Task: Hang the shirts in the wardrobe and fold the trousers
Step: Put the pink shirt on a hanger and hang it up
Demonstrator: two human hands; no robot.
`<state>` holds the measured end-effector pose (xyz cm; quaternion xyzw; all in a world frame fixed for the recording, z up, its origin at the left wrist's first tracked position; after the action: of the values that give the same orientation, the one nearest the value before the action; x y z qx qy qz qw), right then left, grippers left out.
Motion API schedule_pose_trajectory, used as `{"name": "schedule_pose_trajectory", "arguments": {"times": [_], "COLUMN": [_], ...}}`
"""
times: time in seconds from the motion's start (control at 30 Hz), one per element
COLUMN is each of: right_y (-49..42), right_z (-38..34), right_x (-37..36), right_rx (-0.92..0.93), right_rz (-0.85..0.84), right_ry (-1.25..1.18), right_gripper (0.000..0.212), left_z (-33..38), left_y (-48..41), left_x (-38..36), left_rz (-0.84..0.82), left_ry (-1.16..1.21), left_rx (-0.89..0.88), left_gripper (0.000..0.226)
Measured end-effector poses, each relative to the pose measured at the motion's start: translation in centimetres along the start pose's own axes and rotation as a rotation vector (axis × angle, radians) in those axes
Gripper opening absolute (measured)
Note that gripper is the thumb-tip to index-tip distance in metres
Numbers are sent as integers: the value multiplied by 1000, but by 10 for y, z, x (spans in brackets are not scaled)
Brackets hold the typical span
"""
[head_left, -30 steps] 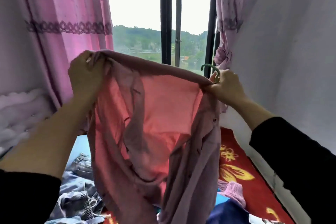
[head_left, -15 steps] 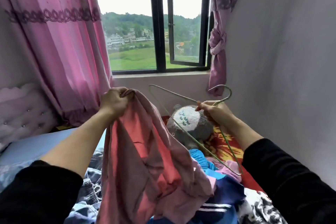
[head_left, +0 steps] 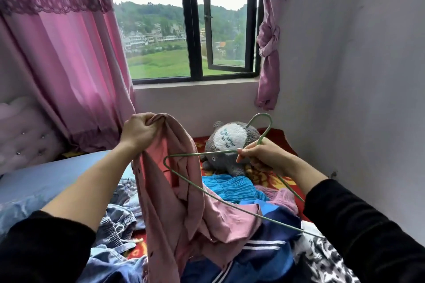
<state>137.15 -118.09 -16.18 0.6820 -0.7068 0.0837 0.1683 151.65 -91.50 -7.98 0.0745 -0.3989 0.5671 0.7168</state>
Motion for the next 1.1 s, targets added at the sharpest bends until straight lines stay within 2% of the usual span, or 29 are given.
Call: {"name": "schedule_pose_trajectory", "arguments": {"times": [0.07,0.2,0.27,0.33,0.47,0.53,0.63,0.77,0.87,0.93,0.97,1.03,1.1], "right_y": [-6,-27,-36,-43,-42,-43,-50,-54,-50,-46,-43,-37,-32], "right_z": [-9,-10,-9,-10,-30,-40,-32,-14,-16,-22,-26,-37,-44], "right_x": [-18,-58,-66,-64,-49,-50,-67,-84,-76,-73,-73,-76,-81], "right_rx": [34,12,2,-23,8,80,130,87,112,127,143,189,208], "right_rz": [13,31,94,151,222,223,226,248,301,290,277,245,207], "right_ry": [79,118,189,256,311,301,177,221,66,-33,-49,-42,1], "right_gripper": [25,30,28,31,48,45,41,40,47,49,47,34,31], "left_z": [6,17,20,20,3,-8,-4,17,17,7,4,2,1], "left_y": [4,14,20,25,29,32,35,47,62,73,72,60,51], "left_x": [-5,-22,-26,-22,1,7,-1,-24,-43,-51,-51,-41,-35], "left_rz": [-9,-127,-182,-210,-112,-64,-111,-293,-616,-819,-821,-594,-403], "left_ry": [24,220,261,187,-32,5,198,326,262,138,121,38,-191], "left_rx": [-37,-56,-62,-88,-64,-26,-37,-109,-94,-21,-19,-86,-159], "left_gripper": [26,46,36,23,14,14,24,34,20,23,23,32,61]}}
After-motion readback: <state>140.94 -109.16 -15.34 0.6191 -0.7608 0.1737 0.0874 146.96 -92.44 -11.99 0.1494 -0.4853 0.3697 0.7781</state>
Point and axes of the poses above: each hand's wrist, its own y-axis away from the middle knuckle, its own x-axis out of the back of the hand, z = x × y, the point moved 7 cm from there along -y, towards the middle knuckle, and after that the axes turned 10 degrees about -z, right-handed, at the moved point
